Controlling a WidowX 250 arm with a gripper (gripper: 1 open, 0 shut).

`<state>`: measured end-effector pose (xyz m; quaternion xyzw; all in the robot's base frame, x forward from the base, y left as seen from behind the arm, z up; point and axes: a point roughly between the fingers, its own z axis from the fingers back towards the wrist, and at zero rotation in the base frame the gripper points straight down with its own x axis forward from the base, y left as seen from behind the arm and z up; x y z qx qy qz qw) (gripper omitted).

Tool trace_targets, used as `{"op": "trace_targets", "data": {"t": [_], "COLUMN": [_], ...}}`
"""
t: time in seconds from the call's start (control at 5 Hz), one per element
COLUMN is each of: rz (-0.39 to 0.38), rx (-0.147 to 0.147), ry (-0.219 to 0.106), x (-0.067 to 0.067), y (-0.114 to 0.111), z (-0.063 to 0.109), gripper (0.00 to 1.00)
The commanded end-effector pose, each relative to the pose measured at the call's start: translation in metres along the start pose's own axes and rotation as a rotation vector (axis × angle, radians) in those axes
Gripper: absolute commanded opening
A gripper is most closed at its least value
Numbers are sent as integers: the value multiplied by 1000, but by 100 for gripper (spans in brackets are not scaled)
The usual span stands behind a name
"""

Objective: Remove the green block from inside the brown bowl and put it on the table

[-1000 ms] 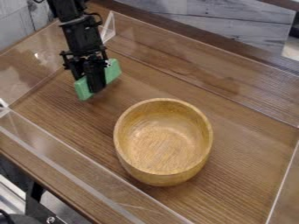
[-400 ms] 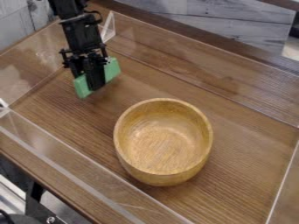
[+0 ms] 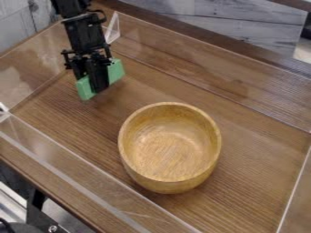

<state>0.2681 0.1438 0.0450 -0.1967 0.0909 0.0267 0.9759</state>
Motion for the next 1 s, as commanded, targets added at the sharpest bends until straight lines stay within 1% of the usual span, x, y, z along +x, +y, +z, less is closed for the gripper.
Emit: {"op": "trace_targets", "data": {"t": [0.0,0.8], "rz": [-13,5], "rx": [27,17], "ry": [-36,-9], "x": [7,7], "y": [0,1], "z": [16,19], "gripper": [0,0]}}
